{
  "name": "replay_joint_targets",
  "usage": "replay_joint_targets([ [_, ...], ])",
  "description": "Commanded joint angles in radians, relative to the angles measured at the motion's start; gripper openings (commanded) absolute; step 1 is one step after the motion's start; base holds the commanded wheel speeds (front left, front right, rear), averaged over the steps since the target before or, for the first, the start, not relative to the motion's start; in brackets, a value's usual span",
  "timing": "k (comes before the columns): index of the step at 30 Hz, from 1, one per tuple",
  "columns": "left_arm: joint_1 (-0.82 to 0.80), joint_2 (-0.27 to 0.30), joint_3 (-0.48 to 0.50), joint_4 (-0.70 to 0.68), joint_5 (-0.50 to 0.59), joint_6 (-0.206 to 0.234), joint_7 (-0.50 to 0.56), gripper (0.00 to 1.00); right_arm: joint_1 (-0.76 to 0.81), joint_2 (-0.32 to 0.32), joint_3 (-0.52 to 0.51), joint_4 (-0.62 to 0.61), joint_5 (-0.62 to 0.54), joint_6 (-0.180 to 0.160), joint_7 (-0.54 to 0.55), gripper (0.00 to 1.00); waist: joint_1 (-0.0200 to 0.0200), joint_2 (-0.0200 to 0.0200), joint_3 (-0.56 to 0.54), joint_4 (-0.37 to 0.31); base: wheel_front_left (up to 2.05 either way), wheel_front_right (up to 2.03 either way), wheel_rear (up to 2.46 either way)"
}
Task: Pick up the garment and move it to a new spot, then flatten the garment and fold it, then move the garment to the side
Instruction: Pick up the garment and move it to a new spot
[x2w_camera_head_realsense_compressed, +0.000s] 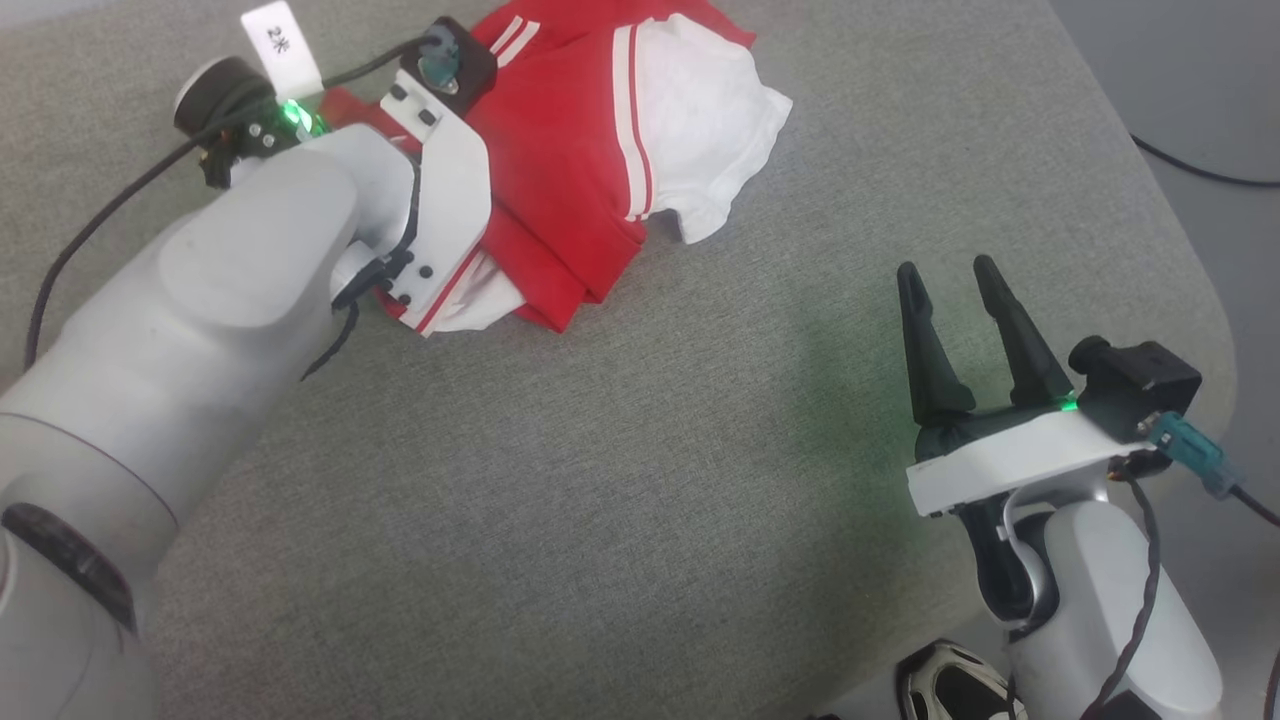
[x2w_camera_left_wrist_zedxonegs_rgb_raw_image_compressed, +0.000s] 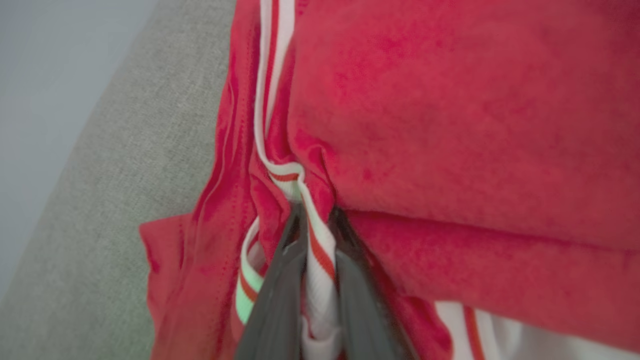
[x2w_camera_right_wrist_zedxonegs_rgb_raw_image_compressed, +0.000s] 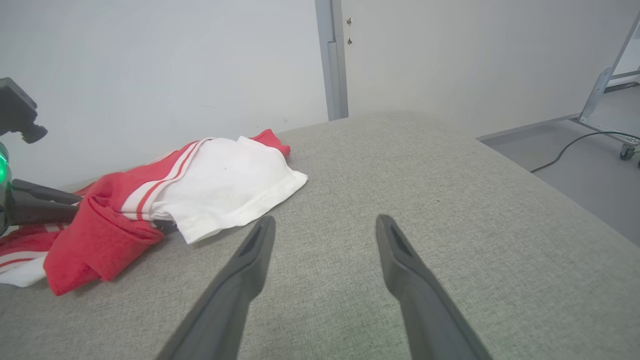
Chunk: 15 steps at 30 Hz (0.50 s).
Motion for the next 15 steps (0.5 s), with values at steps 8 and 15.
replay_joint_targets([
  [8, -0.001, 0.005, -0.033, 0.008, -0.011, -0.001, -0.083, 1.0, -0.011, 0.005, -0.006, -0.009, -0.021, 0.0, -0.003, 1.0, 0.0, 0.0, -0.032, 0.047, 0.0, 0.0, 0.0],
  [15, 0.054, -0.053, 0.063, -0.009, -0.158, -0.001, -0.29, 1.0, 0.035, -0.038, -0.023, -0.003, -0.068, 0.0, -0.003, 1.0, 0.0, 0.0, -0.154, 0.154, 0.0, 0.0, 0.0],
])
